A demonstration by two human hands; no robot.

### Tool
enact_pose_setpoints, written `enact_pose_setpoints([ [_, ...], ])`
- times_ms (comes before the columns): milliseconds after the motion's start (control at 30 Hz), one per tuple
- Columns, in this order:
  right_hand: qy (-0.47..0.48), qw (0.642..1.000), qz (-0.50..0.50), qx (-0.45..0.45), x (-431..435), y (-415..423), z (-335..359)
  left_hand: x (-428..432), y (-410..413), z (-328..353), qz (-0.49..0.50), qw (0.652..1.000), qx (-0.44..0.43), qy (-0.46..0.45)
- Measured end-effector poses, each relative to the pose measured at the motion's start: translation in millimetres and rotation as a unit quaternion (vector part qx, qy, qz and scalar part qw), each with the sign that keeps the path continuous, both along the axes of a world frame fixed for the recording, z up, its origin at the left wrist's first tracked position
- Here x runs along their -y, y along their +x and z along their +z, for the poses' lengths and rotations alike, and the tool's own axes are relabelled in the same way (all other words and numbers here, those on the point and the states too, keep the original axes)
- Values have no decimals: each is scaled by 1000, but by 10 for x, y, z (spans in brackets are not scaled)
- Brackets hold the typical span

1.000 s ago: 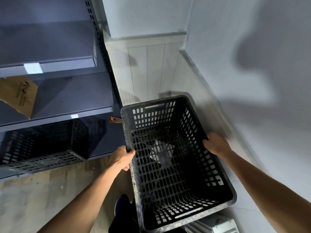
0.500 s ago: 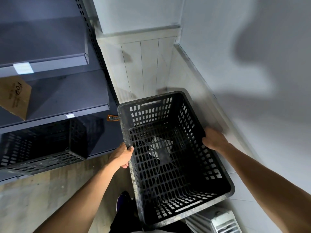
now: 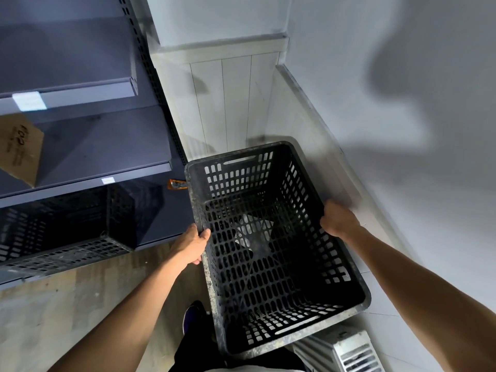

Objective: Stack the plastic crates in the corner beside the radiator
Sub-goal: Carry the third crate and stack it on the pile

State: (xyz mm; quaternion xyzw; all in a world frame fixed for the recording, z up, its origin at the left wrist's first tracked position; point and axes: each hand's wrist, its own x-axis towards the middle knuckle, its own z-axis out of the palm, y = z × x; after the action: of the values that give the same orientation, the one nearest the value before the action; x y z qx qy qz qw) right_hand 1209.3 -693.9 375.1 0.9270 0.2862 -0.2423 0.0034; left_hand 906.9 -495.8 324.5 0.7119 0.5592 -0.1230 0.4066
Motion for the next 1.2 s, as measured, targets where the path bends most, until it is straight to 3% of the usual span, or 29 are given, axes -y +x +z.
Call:
enact_pose_setpoints([
  [467,-22,999,24,41,7,-103,96,5,41,113,-22,1000,-12,8],
  [567,-12,998,19,54,3,-216,94,43,88,206,-77,991,-60,95],
  [667,5,998,13,67,-24,-350,95,3,112,262,-98,977,-41,185],
  [767,17,997,5,74,-106,-513,124,-121,101,285,-155,951,-12,265],
  [900,13,999,-27,38,-248,-825,102,-337,81,201,-320,883,-4,345],
  [1100,8,994,-102,-27,-402,-1469,-7,-617,42,83,-456,830,70,314],
  [1200,14,989,-134,-57,-409,-1784,-49,-722,42,84,-512,813,101,256],
])
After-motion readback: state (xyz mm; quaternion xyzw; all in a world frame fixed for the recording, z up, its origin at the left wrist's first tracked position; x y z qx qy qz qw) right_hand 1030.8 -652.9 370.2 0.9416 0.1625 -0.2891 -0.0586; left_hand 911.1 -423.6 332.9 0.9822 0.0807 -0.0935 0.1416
